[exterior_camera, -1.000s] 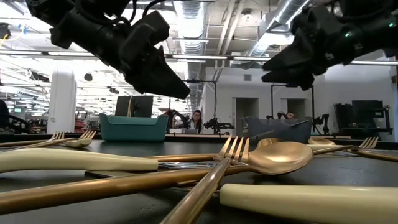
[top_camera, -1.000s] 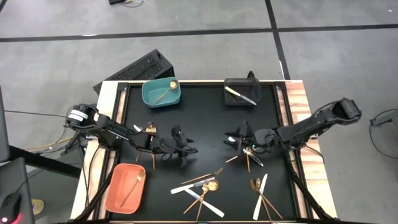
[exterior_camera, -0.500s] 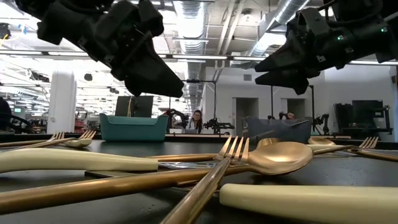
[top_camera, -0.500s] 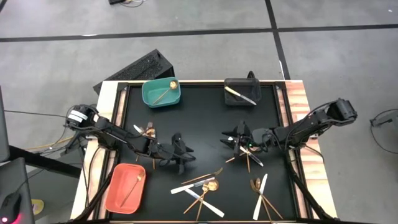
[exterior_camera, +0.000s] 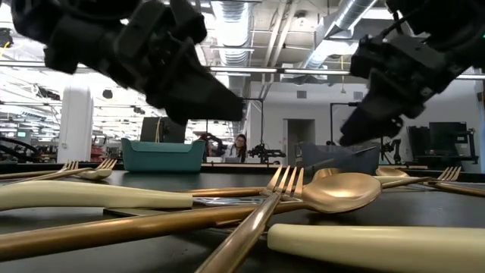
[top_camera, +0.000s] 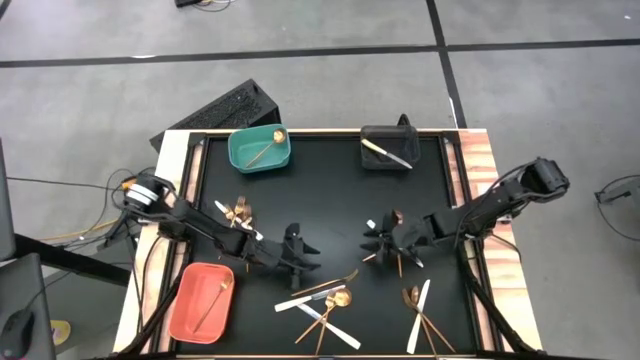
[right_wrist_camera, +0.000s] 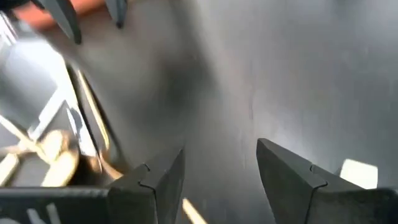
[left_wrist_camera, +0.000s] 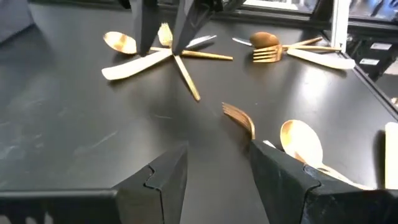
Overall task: Sort silverware by color (type)
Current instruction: Put the gold fork into the orange bin
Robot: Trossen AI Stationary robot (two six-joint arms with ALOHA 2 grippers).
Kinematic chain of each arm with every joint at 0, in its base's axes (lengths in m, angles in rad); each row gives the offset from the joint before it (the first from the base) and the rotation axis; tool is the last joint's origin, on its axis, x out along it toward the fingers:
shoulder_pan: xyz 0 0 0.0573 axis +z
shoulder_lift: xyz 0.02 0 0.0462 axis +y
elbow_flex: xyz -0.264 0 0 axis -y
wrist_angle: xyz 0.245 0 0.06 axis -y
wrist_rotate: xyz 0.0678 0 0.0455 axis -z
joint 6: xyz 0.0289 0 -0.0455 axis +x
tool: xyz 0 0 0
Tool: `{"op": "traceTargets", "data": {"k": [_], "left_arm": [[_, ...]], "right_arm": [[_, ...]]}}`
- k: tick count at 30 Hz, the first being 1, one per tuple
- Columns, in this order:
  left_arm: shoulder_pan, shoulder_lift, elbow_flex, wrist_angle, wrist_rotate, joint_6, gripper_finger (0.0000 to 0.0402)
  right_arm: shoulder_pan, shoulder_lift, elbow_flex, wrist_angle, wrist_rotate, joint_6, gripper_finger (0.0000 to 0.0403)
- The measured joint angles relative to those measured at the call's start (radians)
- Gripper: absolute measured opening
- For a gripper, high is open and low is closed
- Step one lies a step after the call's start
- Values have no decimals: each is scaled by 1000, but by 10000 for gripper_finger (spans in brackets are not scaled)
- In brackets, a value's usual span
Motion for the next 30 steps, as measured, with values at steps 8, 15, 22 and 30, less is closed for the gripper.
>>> {"op": "traceTargets", "data": {"k": [8,15,22,30], "left_arm": [[3,132,82,-12,36,-15,160],[25,154,127,-19,31,19,160],[40,153,168,-40,29,29,160],[36,153,171,-76,30,47,160]], "right_arm": [[104,-2,183,-460,-11,134,214],[223,1,316,-729,-125,414,214],[313,37,299,-769,-226,660,214],[364,181,298,-718,-362,738,214]]}}
